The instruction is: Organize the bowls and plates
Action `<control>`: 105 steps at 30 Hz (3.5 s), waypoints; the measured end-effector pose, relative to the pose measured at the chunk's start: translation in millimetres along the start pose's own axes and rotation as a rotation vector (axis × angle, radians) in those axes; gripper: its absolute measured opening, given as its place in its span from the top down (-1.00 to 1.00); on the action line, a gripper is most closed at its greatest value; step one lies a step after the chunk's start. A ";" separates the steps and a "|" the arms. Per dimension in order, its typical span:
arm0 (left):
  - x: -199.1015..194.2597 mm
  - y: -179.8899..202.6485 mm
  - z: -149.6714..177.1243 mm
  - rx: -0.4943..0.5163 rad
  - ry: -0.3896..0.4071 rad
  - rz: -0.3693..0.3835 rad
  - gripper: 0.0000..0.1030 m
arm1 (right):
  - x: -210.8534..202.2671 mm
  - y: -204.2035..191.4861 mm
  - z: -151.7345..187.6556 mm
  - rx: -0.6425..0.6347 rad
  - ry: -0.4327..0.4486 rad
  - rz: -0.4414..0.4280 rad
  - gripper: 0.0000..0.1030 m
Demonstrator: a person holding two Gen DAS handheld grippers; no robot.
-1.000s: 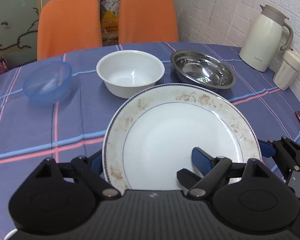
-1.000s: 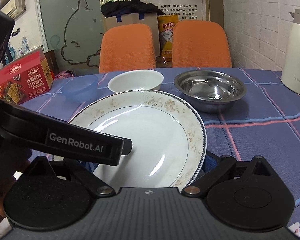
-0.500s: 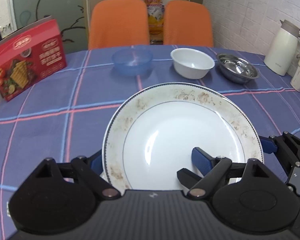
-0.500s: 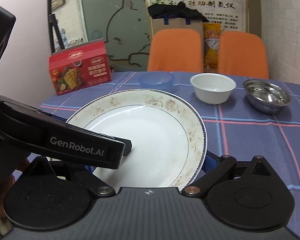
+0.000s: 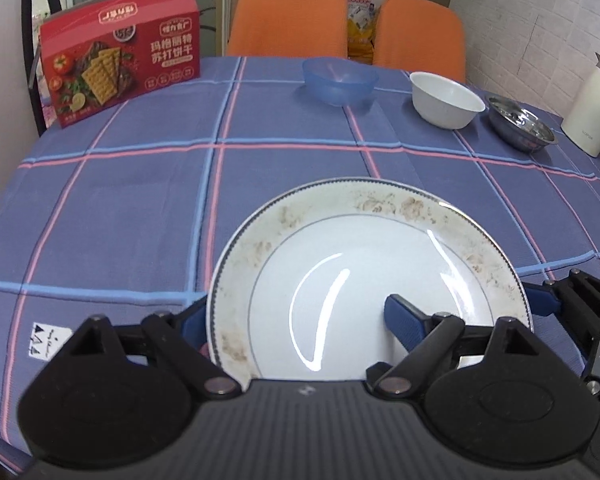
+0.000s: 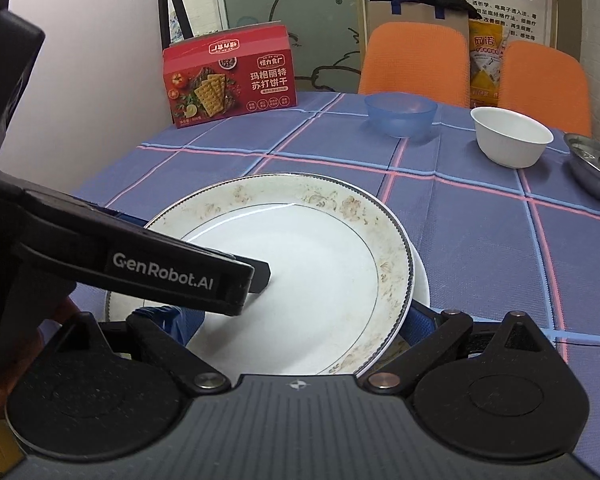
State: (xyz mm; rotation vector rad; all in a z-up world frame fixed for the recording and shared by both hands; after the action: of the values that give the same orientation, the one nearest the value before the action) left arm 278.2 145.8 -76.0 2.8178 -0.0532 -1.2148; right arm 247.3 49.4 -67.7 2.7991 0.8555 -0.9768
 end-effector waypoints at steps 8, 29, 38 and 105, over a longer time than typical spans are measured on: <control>-20.6 0.7 -19.1 0.077 0.128 -0.105 -0.84 | -7.2 4.8 -4.4 0.014 0.031 0.014 -0.67; -35.7 32.9 -47.1 0.085 0.204 -0.072 -0.90 | -43.4 36.1 -16.6 0.114 0.118 -0.037 -0.66; -25.2 68.2 -51.4 0.113 0.181 0.000 -0.94 | -55.4 121.4 2.3 0.256 0.117 0.118 -0.66; 290.8 325.3 -239.2 0.381 -0.069 0.278 -0.36 | 48.6 367.9 -70.3 0.279 0.095 0.263 -0.58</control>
State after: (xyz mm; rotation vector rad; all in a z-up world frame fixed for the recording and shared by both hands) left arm 650.7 -183.4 -96.9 2.9312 -0.7280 -1.3528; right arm 509.4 -221.9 -86.1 3.1063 0.3646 -0.9945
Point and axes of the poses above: each gripper's, at about its wrist camera, not at the fingertips, and x roughly the way its jaws point, y to its right, z to its underside, the point moved 9 cm from there along x, roughly the way its jaws point, and after that the axes turned 2 degrees about y, right-handed, at the moved point
